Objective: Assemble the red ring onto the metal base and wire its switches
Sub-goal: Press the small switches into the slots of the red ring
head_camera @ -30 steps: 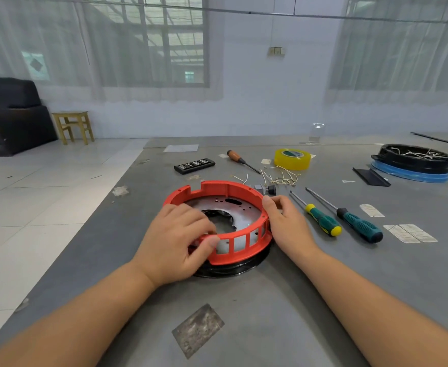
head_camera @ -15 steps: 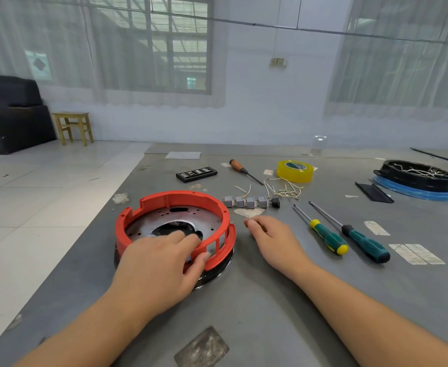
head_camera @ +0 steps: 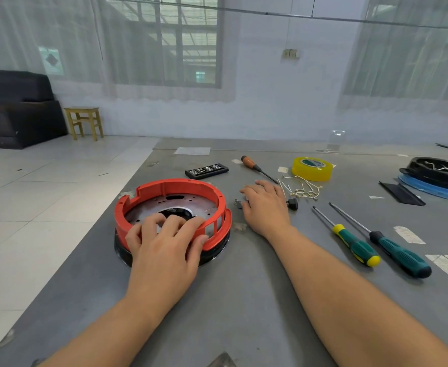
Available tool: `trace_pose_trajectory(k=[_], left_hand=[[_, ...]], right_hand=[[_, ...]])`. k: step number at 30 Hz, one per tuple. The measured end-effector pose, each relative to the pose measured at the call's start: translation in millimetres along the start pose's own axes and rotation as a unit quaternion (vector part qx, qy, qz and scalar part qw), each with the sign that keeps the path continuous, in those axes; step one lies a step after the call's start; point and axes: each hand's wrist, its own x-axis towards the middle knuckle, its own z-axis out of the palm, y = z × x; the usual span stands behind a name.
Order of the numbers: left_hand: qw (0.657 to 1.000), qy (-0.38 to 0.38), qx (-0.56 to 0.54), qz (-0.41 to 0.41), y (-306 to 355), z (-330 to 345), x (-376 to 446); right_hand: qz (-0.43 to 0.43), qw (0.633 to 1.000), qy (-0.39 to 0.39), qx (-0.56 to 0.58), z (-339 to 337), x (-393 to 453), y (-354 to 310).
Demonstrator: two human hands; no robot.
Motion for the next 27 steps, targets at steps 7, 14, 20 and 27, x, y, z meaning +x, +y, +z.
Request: trace_pose_trajectory(k=[7, 14, 20, 27], left_hand=[[0.995, -0.067, -0.015, -0.076, 5, 5, 24], [0.997, -0.034, -0.025, -0.059, 3, 8, 22], [0.990, -0.047, -0.127, -0.044, -4, 5, 23], [0.986, -0.039, -0.161, 0.002, 1, -6, 18]], right_hand=[[-0.022, 0.999, 0.014, 0.041, 4, -2, 2], [-0.029, 0.946, 0.067, 0.316, -24, -46, -17], [-0.086, 0.924, 0.087, 0.363, -48, -84, -26], [-0.158, 0.925, 0.077, 0.337, -61, -90, -29]])
